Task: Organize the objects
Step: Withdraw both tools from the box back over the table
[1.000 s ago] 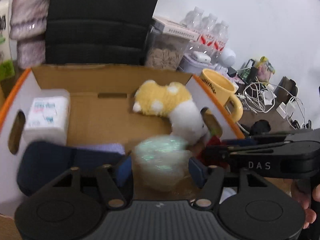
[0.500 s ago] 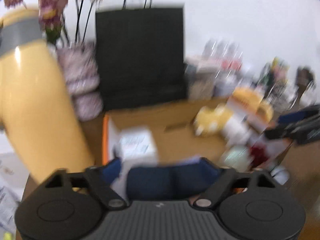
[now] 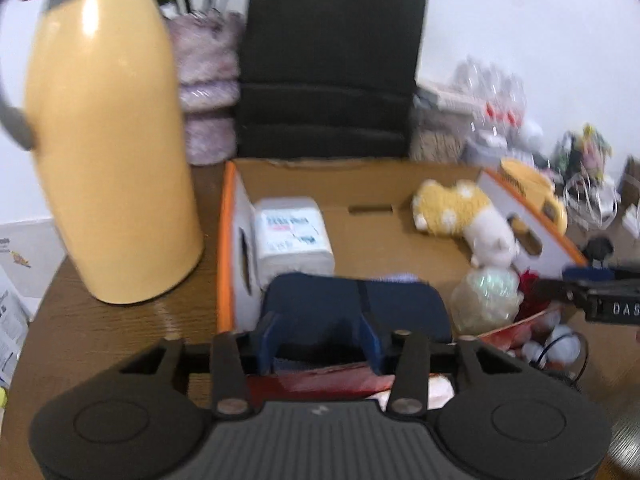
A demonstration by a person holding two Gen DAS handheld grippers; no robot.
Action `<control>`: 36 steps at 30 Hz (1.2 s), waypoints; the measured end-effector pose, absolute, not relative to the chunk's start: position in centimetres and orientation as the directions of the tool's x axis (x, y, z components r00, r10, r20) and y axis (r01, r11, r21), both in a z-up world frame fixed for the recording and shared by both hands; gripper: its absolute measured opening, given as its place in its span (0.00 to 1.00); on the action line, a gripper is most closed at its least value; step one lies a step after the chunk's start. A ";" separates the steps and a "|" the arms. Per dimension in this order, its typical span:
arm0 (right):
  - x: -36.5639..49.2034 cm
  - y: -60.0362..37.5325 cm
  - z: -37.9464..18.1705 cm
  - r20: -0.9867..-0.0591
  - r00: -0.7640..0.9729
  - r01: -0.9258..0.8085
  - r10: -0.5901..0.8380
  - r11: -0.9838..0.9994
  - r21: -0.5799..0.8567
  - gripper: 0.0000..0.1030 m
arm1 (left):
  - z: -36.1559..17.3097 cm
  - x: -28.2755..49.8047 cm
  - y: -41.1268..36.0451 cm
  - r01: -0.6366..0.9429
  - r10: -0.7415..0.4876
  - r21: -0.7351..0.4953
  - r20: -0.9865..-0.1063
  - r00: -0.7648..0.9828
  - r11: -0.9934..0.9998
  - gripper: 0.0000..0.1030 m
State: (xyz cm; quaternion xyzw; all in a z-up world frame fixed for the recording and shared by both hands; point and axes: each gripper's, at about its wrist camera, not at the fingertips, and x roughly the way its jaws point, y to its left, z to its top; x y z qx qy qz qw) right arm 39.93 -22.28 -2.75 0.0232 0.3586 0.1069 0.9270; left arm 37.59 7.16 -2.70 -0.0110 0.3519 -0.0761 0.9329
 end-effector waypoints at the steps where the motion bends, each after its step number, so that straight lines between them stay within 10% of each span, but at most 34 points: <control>1: 39.1 -22.4 -1.9 -0.651 0.730 -0.168 0.208 0.978 0.125 0.66 | -1.8 36.6 7.5 0.143 -0.172 -0.097 -0.627 0.760 0.985 0.51; 5: 33.0 -22.2 1.4 -0.519 0.821 -0.219 0.236 0.971 0.094 0.85 | 1.7 29.9 8.6 0.187 -0.249 -0.174 -0.481 0.841 0.967 0.78; 18: 12.2 -24.0 0.6 -0.538 0.769 -0.269 0.344 0.939 0.215 0.89 | -1.6 10.9 6.7 0.186 -0.273 -0.204 -0.612 0.742 0.961 0.76; 27: 11.4 -24.1 2.9 -0.517 0.771 -0.327 0.371 0.928 0.179 0.92 | -1.3 12.4 10.4 0.128 -0.211 -0.180 -0.595 0.775 0.975 0.76; 31: 18.9 -19.7 0.2 -0.544 0.715 -0.375 0.438 0.898 0.230 0.79 | -3.5 20.6 11.0 0.038 -0.191 -0.253 -0.616 0.764 0.967 0.55; 36: 27.7 -15.2 -2.5 -0.560 0.683 -0.375 0.469 0.883 0.282 0.62 | -5.7 28.6 11.0 0.055 -0.252 -0.318 -0.622 0.741 0.947 0.53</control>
